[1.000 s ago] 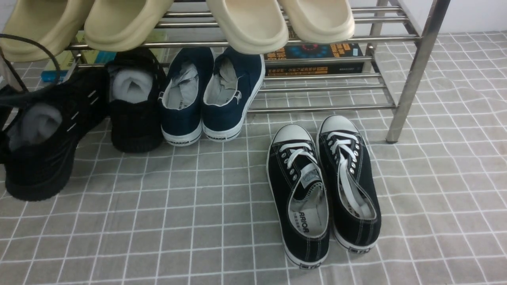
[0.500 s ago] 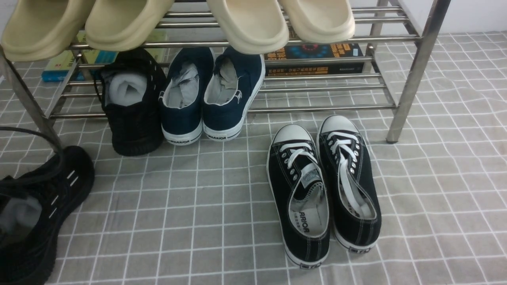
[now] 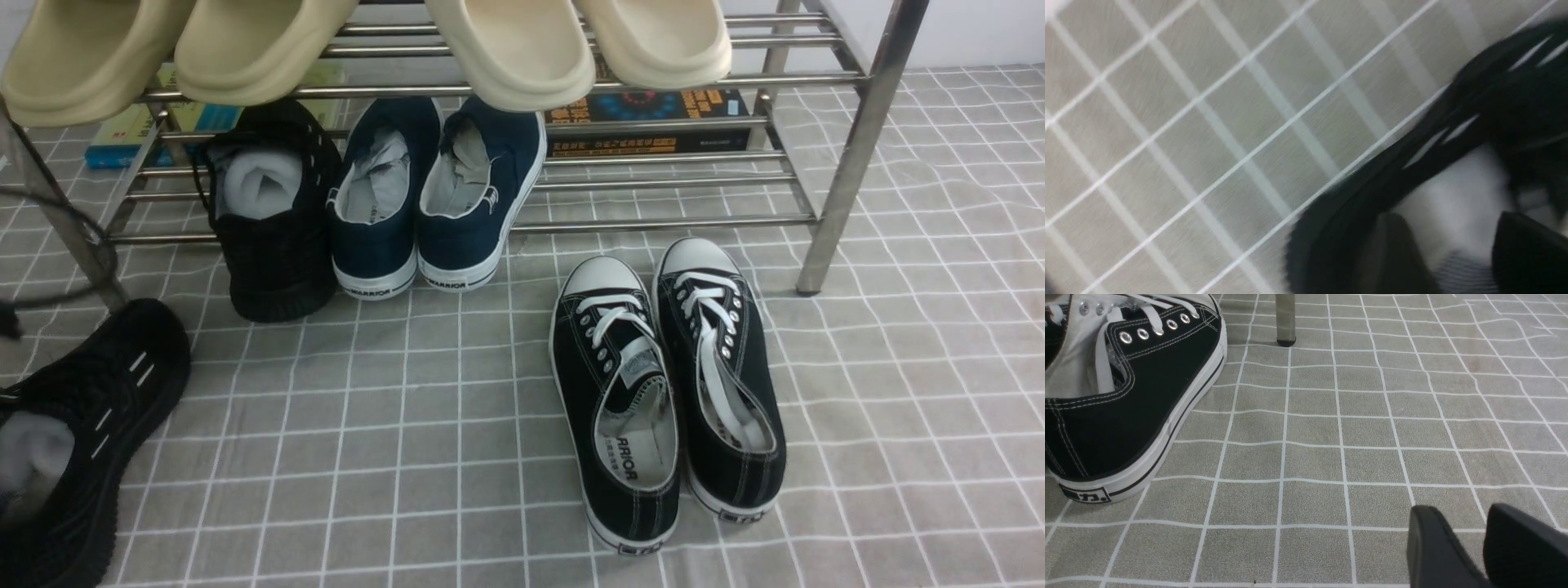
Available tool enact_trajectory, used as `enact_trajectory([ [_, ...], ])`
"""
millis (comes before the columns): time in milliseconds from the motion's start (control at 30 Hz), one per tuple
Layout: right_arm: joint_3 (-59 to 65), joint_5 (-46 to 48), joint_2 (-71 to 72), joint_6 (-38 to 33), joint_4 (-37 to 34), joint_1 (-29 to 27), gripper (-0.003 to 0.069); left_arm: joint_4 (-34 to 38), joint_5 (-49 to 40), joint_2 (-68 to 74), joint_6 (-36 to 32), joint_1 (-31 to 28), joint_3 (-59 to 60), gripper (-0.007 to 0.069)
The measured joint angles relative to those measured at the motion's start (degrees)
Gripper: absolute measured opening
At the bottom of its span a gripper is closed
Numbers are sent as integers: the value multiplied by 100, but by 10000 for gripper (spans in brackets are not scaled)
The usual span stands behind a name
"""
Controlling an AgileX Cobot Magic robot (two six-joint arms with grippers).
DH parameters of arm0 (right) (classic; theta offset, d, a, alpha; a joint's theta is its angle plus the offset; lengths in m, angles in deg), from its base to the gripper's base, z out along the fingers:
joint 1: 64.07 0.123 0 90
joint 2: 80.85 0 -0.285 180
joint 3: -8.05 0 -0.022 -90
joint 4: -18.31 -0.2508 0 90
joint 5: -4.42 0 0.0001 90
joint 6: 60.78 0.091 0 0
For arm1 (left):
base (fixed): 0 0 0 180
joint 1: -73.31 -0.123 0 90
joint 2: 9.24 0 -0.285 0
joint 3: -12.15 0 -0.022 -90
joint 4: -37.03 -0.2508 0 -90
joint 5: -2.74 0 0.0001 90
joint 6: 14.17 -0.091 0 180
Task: Take the shoes off the shelf with your hand from the grey coffee tablecloth.
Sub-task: 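Grasp the leftmost shoe on the bottom shelf of the shoe rack with the left gripper, then set the held shoe down on the floor in front of the rack with the left gripper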
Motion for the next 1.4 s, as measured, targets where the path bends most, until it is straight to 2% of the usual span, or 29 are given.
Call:
enact_trajectory([
  [33,0,0,0,0,0,0,216,91,0,0,-25,0,-43,404],
  [67,0,0,0,0,0,0,218,677,140,5,-382,0,-334,454],
  [167,0,0,0,0,0,0,220,1799,565,115,-1023,25,-520,496],
  [300,0,0,0,0,7,0,221,3275,1346,510,-1918,278,-574,507],
  [333,0,0,0,0,7,0,221,3275,1346,510,-1918,298,-574,507],
  [367,0,0,0,0,7,0,221,3687,1626,688,-2201,447,-574,507],
  [500,0,0,0,0,7,0,221,4248,2437,1148,-2644,832,-574,507],
  [633,0,0,0,0,1,0,221,4382,3036,1552,-2732,997,-574,507],
  [767,0,0,0,0,1,0,223,4405,3268,1835,-2736,1019,-574,499],
  [900,0,0,0,0,1,0,229,4466,3390,2113,-2736,1019,-580,412],
  [1000,0,0,0,0,1,0,231,4534,3328,2181,-2736,1019,-592,255],
  [1067,0,0,0,0,1,0,231,4540,3244,2173,-2762,1019,-592,115],
  [1133,0,0,0,0,1,0,231,4438,3114,2131,-2783,1019,-592,36],
  [1200,0,0,0,0,1,0,233,4331,3027,2073,-2783,1019,-592,21],
  [1400,0,0,0,0,1,0,238,3646,1861,1370,-2698,1019,-592,11],
])
